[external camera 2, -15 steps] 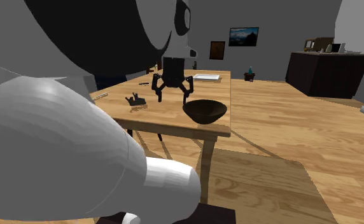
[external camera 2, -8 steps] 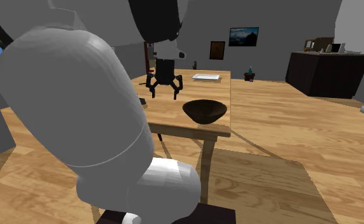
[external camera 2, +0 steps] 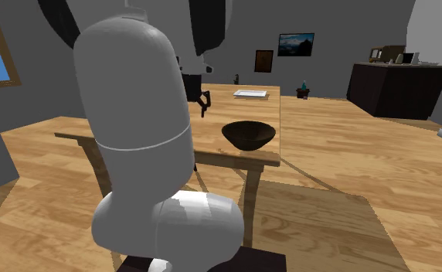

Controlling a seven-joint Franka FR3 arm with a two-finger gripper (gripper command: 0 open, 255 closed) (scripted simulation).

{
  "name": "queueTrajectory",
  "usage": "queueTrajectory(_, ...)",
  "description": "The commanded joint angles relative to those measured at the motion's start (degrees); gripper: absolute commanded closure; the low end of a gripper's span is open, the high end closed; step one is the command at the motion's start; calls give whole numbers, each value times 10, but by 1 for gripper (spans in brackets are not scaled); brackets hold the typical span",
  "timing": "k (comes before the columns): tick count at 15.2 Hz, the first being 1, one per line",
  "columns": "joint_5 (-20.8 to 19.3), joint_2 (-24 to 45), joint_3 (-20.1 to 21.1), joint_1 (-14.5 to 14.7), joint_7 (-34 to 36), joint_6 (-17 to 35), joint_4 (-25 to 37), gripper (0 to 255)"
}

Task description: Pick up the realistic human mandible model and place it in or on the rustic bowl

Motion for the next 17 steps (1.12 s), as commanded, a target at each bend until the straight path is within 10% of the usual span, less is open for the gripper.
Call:
queueTrajectory(1,-4,42,11,7,12,8,38,0)
queueTrajectory(11,-44,246,42,48,61,-7,272,0)
queueTrajectory(17,-44,247,41,49,61,38,227,0)
